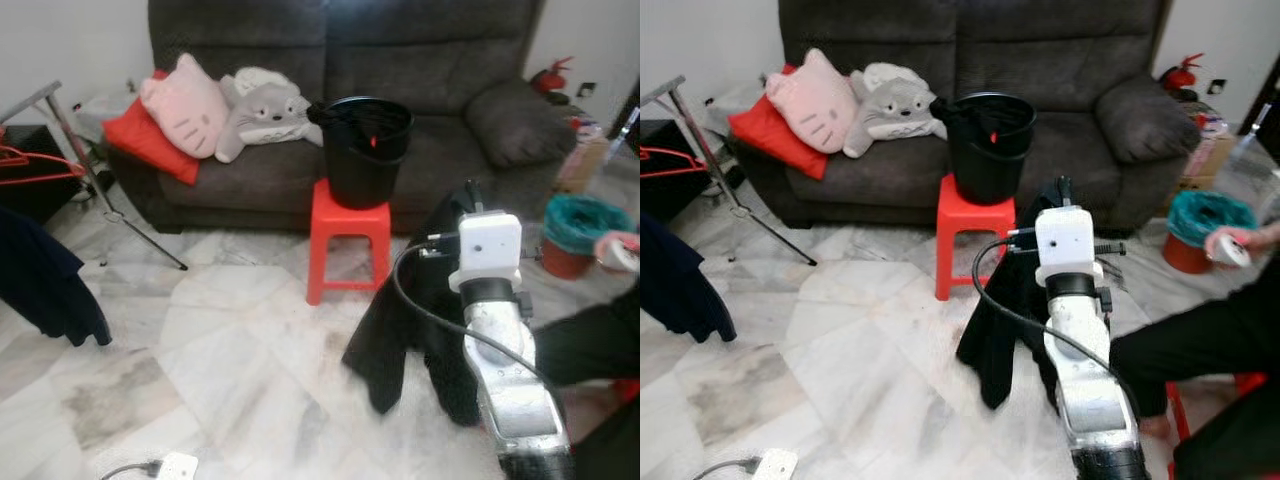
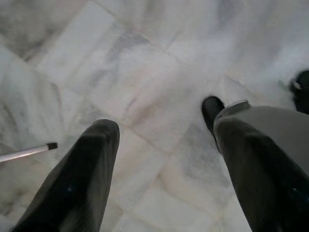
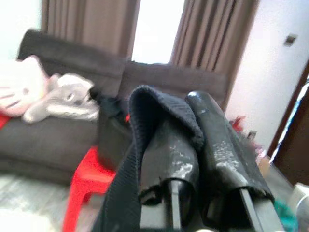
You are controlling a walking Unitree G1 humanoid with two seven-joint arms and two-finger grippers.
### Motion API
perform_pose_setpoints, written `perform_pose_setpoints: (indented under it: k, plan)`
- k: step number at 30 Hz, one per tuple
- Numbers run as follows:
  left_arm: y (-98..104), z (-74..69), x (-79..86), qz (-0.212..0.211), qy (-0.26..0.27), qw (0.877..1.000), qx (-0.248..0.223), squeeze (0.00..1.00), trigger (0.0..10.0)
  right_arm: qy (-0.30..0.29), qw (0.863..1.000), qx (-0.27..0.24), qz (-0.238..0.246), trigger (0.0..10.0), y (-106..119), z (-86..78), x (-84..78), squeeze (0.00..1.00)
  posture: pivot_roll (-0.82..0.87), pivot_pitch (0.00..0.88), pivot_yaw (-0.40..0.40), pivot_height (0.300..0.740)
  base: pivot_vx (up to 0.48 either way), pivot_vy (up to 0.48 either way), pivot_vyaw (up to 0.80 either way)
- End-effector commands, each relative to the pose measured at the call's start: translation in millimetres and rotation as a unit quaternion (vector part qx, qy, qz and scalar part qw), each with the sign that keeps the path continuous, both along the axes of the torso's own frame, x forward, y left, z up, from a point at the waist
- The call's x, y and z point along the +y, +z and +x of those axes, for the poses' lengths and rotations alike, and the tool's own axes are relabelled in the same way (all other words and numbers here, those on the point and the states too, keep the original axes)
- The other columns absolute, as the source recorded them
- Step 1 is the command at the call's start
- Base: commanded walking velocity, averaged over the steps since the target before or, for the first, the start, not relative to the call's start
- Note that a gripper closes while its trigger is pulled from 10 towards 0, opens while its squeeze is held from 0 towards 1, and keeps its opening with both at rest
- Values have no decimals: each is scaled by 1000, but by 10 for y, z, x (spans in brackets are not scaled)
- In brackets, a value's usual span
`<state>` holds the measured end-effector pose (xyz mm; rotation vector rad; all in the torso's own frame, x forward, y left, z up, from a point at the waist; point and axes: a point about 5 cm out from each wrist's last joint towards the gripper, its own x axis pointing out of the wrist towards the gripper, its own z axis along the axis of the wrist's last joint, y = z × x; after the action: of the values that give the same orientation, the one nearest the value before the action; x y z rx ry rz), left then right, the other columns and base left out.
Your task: Hang hanger
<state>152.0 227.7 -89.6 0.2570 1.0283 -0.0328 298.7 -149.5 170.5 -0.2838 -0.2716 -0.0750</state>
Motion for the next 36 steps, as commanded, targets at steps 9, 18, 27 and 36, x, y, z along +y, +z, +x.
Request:
perform_pose_setpoints:
  k: [9, 18, 27, 36]
  plan:
    - [7, 15, 6, -1, 13, 1000, -6, 0, 10000, 18, 998, 62, 27, 10000, -137, 129, 67, 0, -93, 0, 16, 740, 0, 0, 0]
    - [9, 35, -8, -1, 11, 1000, -3, 0, 10000, 8, 992, 108, 68, 10000, -333, 150, -7, 0, -109, 0, 20, 740, 0, 0, 0]
    - [29, 125, -85, -9, 13, 1000, -15, 0, 10000, -3, 992, 112, 63, 10000, -369, 127, -170, 0, -152, 0, 8, 740, 0, 0, 444]
    - [45, 212, -175, -17, 28, 999, -23, 0, 10000, -27, 994, 89, 55, 10000, -245, 129, -425, 0, -182, 0, -3, 740, 0, 0, 800]
